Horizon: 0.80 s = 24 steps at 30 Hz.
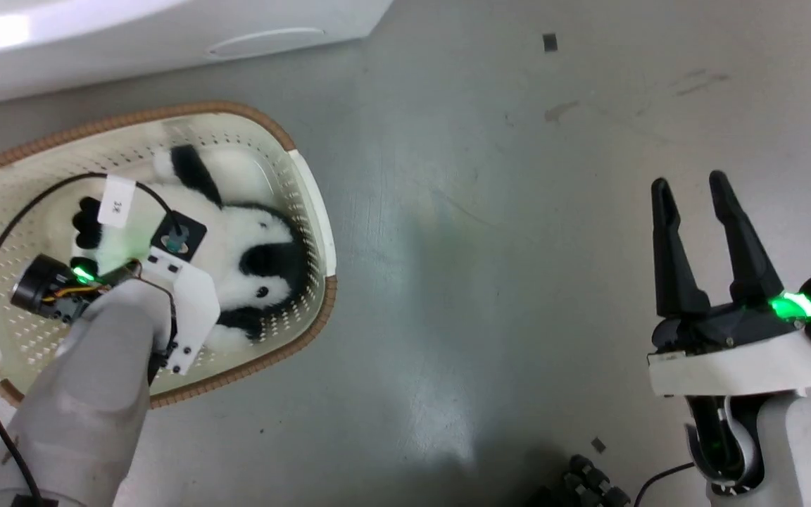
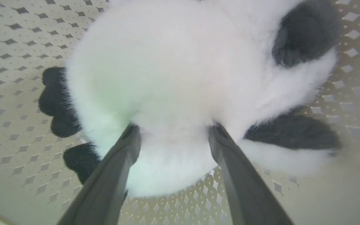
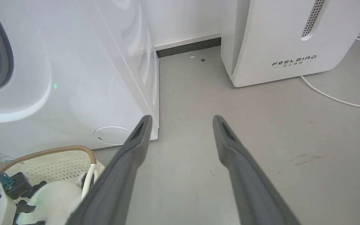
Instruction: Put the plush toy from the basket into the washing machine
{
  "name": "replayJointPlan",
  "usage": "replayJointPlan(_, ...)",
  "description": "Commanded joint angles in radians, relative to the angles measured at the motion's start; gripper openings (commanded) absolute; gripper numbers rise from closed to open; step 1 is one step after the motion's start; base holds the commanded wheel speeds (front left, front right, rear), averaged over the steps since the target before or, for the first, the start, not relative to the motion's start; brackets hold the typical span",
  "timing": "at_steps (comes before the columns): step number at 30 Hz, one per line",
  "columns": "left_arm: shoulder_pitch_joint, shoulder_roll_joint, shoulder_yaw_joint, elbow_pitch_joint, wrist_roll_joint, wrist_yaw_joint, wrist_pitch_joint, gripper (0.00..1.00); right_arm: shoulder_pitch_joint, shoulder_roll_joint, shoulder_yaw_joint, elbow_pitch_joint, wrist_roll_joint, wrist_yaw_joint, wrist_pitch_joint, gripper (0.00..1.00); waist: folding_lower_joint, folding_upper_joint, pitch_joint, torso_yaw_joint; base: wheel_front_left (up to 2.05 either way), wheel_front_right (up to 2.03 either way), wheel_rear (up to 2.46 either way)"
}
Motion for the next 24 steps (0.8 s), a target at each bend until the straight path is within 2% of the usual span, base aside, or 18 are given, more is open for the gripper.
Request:
replayJointPlan(1, -0.031, 0.01, -0.013, 0.032, -0.006, 0.0, 0.006, 1.0, -0.026, 0.0, 0.003, -0.005, 0.012, -0.001, -0.011, 1.0, -0.0001, 0.0, 0.02, -0.006, 0.0, 0.0, 0.0)
replayJointPlan(20, -0.184, 0.036, -0.11, 0.227, -0.034, 0.004, 0.006, 1.0, -0.086, 0.0, 0.028, -0.012, 0.088, -0.001, -0.05, 1.0, -0.0001, 0.0, 0.161, -0.053, 0.0, 0.0, 0.0)
replayJointPlan(21, -0.19, 0.037, -0.115, 0.237, -0.036, 0.003, 0.009, 0.68, -0.088, 0.0, 0.027, -0.012, 0.091, -0.001, -0.052, 1.0, -0.0001, 0.0, 0.166, -0.054, 0.0, 0.0, 0.0)
replayJointPlan(22, -0.197, 0.039, -0.123, 0.247, -0.035, 0.002, 0.008, 0.16, -0.09, 0.0, 0.027, -0.011, 0.093, -0.001, -0.054, 1.0, -0.0001, 0.0, 0.171, -0.055, 0.0, 0.0, 0.0)
replayJointPlan(23, -0.204, 0.04, -0.13, 0.258, -0.035, 0.002, 0.004, 0.0, -0.092, 0.0, 0.026, -0.01, 0.096, -0.001, -0.056, 1.0, -0.0001, 0.0, 0.175, -0.056, 0.0, 0.0, 0.0)
replayJointPlan(24, -0.21, 0.042, -0.137, 0.268, -0.036, 0.0, 0.003, 0.0, -0.094, 0.0, 0.026, -0.008, 0.099, -0.001, -0.058, 1.0, -0.0001, 0.0, 0.178, -0.057, 0.0, 0.0, 0.0)
